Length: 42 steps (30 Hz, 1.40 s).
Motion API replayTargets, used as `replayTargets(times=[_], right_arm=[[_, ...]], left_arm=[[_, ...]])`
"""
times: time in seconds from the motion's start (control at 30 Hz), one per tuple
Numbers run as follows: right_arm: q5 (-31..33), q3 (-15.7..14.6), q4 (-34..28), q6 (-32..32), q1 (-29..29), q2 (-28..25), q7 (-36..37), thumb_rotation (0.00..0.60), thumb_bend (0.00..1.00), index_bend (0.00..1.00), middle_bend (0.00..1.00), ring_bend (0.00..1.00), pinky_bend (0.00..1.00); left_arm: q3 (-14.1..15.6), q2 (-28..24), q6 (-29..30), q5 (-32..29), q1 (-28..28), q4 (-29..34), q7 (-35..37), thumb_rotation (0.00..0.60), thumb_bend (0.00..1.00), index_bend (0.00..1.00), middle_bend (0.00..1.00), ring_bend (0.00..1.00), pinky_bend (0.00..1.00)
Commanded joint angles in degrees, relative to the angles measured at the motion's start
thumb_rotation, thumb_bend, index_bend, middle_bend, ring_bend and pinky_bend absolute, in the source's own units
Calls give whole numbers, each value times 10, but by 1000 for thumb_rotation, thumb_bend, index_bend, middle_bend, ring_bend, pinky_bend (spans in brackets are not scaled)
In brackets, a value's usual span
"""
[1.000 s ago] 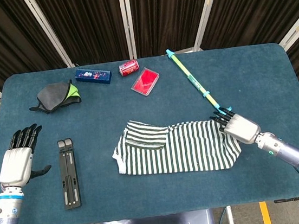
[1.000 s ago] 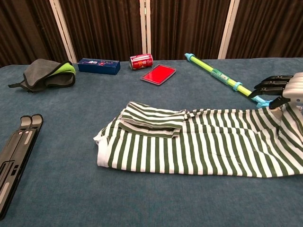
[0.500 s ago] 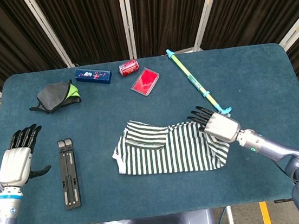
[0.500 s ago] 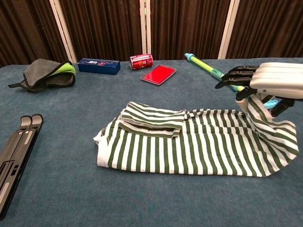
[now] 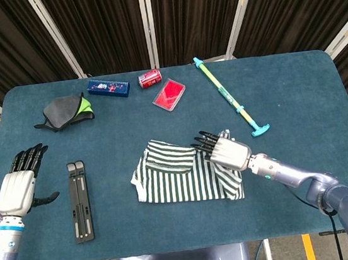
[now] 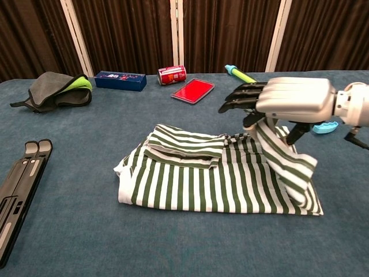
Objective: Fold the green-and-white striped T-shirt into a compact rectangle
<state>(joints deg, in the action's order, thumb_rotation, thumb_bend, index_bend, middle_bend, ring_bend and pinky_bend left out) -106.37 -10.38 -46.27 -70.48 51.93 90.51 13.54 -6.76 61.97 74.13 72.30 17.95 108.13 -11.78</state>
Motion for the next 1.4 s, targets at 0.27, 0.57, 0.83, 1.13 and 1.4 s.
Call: replayTargets(times=[0.27, 0.57, 0.83, 1.13, 1.4], right_arm=[[25, 45, -111, 94, 50, -16, -97, 600, 411, 783, 73, 0, 0], [51, 81, -130, 136, 75, 4, -123, 600, 411, 784, 72, 0, 0], [72, 108, -135, 171, 99, 22, -143, 600, 410, 785, 72, 0, 0], [103, 139, -135, 202, 119, 51, -156, 600, 411, 787, 71, 0, 0], [120, 158, -126, 220, 138, 80, -169, 600, 411, 789, 71, 0, 0]], left_arm=[[-3, -15, -7, 8, -2, -2, 38, 600, 0, 0, 0, 0, 0], [-4, -21, -17, 6, 0, -7, 58, 600, 0, 0, 0, 0, 0], [-5, -22, -24, 4, 3, -11, 66, 600, 0, 0, 0, 0, 0], [-6, -22, -29, -1, 5, -15, 69, 600, 0, 0, 0, 0, 0], [-6, -21, -35, -6, 8, -19, 68, 600, 0, 0, 0, 0, 0]])
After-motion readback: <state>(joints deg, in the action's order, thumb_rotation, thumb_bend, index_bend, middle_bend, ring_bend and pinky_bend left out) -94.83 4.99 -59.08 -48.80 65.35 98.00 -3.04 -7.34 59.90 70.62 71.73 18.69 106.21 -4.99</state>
